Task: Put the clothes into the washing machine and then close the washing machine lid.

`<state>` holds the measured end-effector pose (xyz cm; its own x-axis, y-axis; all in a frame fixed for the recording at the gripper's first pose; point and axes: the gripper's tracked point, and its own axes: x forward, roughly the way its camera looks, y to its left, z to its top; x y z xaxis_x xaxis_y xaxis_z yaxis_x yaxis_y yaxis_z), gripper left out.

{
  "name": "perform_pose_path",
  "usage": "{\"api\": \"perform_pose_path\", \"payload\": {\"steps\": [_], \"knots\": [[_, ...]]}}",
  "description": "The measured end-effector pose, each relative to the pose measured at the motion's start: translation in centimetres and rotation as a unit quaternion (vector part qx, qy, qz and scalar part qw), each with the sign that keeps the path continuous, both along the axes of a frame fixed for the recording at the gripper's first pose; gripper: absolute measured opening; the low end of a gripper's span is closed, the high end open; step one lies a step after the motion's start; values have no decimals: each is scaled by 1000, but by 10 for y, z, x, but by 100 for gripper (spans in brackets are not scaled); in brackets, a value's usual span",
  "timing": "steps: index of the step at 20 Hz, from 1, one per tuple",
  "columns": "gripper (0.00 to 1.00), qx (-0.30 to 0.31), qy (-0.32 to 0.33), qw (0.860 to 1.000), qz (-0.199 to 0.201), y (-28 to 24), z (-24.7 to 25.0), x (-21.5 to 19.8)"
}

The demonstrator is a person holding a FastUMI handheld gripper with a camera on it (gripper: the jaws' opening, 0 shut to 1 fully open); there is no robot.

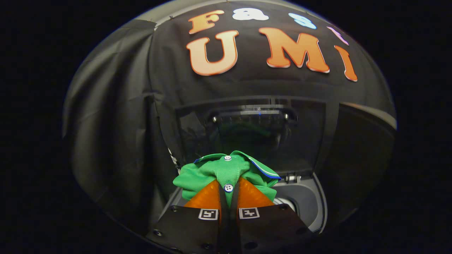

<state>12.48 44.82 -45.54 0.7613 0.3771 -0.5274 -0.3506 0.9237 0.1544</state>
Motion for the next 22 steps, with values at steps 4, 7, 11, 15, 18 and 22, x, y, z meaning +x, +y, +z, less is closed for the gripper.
{"api": "perform_pose_path", "payload": {"steps": [4, 7, 11, 15, 18, 22], "knots": [[8, -25, 51, 998, -22, -8, -53, -7], [8, -46, 116, 992, -28, -15, -93, -20], [8, -60, 188, 979, -44, -29, -136, -37], [8, -69, 233, 968, -57, -34, -158, -51], [8, -59, 238, 967, -72, -35, -156, -48], [14, -74, 257, 962, -59, -34, -158, -49]]}}
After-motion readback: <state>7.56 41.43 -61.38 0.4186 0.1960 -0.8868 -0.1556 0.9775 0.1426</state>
